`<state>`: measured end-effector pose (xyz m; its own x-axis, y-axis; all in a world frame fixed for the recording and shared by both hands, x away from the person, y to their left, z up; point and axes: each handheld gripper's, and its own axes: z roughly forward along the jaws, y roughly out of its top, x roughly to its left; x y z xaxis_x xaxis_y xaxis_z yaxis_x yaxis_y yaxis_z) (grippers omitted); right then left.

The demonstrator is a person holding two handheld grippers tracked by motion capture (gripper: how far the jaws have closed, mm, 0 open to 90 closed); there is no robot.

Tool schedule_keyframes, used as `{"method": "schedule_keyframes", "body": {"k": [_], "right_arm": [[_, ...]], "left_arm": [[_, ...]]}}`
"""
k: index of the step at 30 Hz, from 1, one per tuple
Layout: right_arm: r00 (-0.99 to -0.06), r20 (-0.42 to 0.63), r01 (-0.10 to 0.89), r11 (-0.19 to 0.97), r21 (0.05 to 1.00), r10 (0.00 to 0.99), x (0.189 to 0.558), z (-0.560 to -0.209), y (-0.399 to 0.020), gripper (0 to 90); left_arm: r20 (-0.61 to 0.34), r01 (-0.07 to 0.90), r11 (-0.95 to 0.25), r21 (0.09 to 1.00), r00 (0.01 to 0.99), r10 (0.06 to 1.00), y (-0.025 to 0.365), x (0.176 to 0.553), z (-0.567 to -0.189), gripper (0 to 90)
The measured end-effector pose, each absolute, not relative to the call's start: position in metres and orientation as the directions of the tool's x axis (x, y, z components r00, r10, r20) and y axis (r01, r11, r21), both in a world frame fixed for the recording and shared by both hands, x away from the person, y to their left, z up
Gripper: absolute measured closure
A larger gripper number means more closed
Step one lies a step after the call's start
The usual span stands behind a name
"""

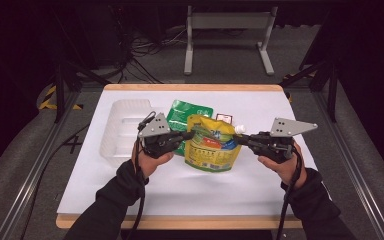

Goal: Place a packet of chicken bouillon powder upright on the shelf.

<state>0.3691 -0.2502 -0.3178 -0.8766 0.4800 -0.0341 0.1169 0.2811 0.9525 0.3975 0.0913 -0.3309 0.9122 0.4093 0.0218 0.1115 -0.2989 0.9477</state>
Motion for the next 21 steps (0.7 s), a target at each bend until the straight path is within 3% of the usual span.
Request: {"method": "schedule_keyframes", "body": {"k": [10,21], "right_arm": [[-0.879,-0.05,0.084,0.257,0.963,0.475,0.396,-0.295,-0.214,89.7],[-0.871,-0.091,0.058,0.285,0.957,0.482,0.43,-0.278,-0.149,90.0]], "left_arm": [[0.076,0.074,-0.314,0.947,0.895,0.441,0.131,0.413,-0.299,90.0],[0.089,0.113,-0.313,0.943,0.821,0.564,0.179,0.443,-0.286,90.0]]}}
